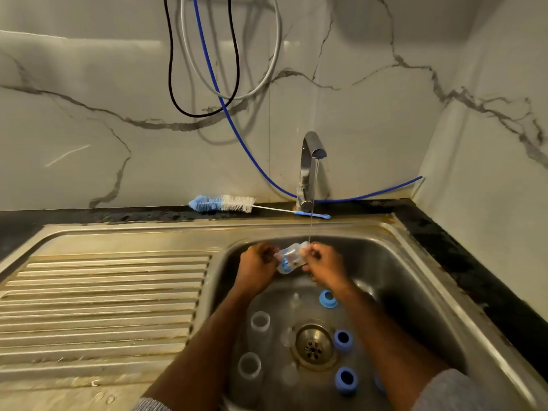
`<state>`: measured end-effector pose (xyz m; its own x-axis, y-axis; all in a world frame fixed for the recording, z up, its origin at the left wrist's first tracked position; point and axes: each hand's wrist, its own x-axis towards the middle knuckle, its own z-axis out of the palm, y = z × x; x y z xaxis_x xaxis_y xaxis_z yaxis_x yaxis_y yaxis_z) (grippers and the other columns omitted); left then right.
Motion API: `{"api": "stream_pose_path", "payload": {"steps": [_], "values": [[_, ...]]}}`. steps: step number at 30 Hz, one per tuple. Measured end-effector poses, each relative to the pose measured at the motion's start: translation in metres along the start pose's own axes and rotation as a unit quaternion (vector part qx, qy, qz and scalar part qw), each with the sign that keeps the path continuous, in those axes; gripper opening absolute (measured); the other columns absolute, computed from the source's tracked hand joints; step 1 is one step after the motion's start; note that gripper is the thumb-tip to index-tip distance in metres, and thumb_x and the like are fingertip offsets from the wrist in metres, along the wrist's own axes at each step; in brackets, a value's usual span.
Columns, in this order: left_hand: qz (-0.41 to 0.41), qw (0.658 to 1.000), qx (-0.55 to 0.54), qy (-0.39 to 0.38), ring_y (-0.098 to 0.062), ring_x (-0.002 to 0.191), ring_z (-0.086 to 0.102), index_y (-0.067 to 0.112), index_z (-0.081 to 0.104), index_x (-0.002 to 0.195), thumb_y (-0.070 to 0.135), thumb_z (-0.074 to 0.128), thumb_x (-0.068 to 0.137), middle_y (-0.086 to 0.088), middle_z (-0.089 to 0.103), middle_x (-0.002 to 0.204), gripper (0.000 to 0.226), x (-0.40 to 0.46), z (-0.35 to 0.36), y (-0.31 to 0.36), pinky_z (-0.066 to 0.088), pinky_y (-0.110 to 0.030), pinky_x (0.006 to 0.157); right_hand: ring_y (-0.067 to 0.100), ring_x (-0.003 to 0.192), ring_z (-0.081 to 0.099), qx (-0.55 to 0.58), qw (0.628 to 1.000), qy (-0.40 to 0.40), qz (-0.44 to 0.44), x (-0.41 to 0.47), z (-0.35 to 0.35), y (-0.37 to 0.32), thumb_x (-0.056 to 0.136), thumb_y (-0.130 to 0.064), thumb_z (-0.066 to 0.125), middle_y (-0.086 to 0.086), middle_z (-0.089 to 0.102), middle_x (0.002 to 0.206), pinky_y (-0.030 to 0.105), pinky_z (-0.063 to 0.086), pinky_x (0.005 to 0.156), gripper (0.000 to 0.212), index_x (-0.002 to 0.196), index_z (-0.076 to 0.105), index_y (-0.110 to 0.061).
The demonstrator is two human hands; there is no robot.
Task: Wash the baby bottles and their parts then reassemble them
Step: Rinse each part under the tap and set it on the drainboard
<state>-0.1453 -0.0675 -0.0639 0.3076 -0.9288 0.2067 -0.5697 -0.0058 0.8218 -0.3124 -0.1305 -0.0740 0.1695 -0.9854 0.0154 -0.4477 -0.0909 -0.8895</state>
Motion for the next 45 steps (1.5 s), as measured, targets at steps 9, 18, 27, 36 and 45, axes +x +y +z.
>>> {"api": "stream_pose_path", "payload": {"steps": [9,18,27,36,45], "values": [[-0.075,0.984,-0.154,-0.045,-0.016,0.121,0.059,0.022,0.053,0.144,0.015,0.073,0.092,0.001,0.059,0.135,0.056,-0.009,0.035,0.033,0.055,-0.035,0.098,0.022,0.092,0.072,0.168,0.974,0.005,0.153,-0.005,-0.047,0.002,0.105,-0.038,0.048,0.007,0.072,0.104,0.038,0.061,0.075,0.024,0.117,0.061,-0.022],[-0.021,0.947,-0.304,-0.096,-0.019,0.103,0.073,0.024,0.064,0.132,0.022,0.068,0.095,-0.001,0.074,0.116,0.037,-0.005,0.052,0.029,0.062,-0.031,0.076,0.022,0.062,0.071,0.341,0.888,-0.063,0.301,0.01,-0.033,0.012,0.105,-0.036,0.043,0.015,0.075,0.074,0.036,0.06,0.059,0.039,0.106,0.066,-0.004],[-0.138,0.932,-0.334,-0.014,-0.017,0.104,0.071,0.016,0.067,0.128,0.021,0.056,0.102,-0.007,0.072,0.119,0.029,0.011,0.075,0.039,0.06,-0.033,0.087,0.016,0.053,0.067,0.343,0.873,-0.1,0.333,0.009,-0.025,0.011,0.091,-0.069,0.052,0.01,0.073,0.072,0.027,0.057,0.053,0.069,0.099,0.072,-0.003],[-0.158,0.897,-0.403,-0.085,-0.029,0.103,0.072,0.014,0.069,0.118,0.02,0.063,0.098,-0.014,0.072,0.114,0.022,0.017,0.076,0.035,0.06,-0.048,0.09,0.016,0.059,0.056,0.344,0.882,-0.063,0.315,0.013,-0.023,0.015,0.094,-0.068,0.046,0.011,0.067,0.081,0.027,0.047,0.054,0.069,0.111,0.068,-0.005],[-0.116,0.902,-0.404,-0.097,-0.027,0.108,0.071,0.011,0.062,0.13,0.021,0.05,0.104,-0.014,0.07,0.119,0.03,0.01,0.069,0.032,0.059,-0.044,0.092,0.025,0.092,0.068,0.328,0.904,-0.031,0.274,0.015,-0.02,0.011,0.096,-0.061,0.051,0.016,0.072,0.108,0.036,0.055,0.077,0.059,0.124,0.061,-0.01]]}}
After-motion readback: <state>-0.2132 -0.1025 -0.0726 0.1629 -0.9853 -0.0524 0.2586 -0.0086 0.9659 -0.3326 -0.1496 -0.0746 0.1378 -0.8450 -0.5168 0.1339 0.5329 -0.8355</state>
